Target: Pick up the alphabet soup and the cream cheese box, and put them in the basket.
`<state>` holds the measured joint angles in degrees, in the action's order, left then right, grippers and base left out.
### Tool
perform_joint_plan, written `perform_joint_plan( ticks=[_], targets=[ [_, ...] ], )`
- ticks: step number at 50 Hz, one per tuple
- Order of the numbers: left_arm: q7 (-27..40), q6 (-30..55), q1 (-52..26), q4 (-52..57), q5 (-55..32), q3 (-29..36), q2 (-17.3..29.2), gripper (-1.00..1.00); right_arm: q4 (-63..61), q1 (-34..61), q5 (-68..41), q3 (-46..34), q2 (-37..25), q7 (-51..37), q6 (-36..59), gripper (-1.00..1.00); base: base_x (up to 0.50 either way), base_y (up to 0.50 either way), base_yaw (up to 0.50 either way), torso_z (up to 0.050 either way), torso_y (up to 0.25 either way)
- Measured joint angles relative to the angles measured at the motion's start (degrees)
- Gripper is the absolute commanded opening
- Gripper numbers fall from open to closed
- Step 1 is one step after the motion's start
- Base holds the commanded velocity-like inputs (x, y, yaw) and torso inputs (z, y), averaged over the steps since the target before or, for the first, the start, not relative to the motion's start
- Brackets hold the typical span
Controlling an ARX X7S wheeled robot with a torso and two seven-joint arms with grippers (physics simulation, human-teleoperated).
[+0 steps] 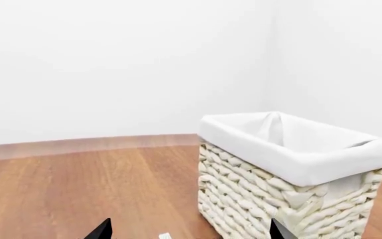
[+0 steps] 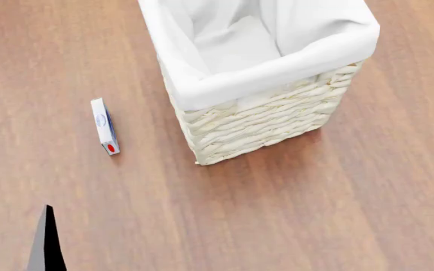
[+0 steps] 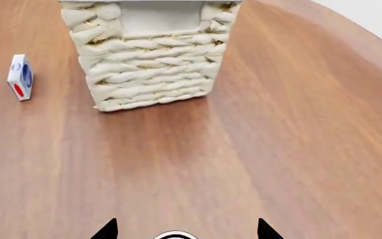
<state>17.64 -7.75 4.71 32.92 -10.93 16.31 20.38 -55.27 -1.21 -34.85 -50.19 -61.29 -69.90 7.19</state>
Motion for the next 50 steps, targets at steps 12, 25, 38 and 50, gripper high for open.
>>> perform_joint_plan(
  ticks=[12,25,38,50],
  targets=[
    [0.1,-0.5,0.0,-0.7,-0.3,0.1,0.1,1.00,0.3,-0.7,-3.0,-0.9,-0.9,-0.5,-0.2,1.00,0.00,0.00,0.00,0.000,0.000],
    [0.2,-1.0,0.0,-1.1,-0.6,0.2,0.3,1.00,0.1,-1.3,-6.2,-1.6,-1.5,0.1,-0.8,1.00,0.00,0.00,0.00,0.000,0.000],
    [0.3,-1.4,0.1,-1.3,-0.8,0.3,0.5,1.00,0.5,-1.4,-7.4,-1.8,-1.7,0.3,-1.3,1.00,0.00,0.00,0.00,0.000,0.000],
    [0.5,-1.6,-0.1,-1.9,-0.9,0.5,0.5,1.00,2.5,-0.1,-8.9,-1.2,-0.9,1.5,-1.8,1.00,0.00,0.00,0.00,0.000,0.000]
  ],
)
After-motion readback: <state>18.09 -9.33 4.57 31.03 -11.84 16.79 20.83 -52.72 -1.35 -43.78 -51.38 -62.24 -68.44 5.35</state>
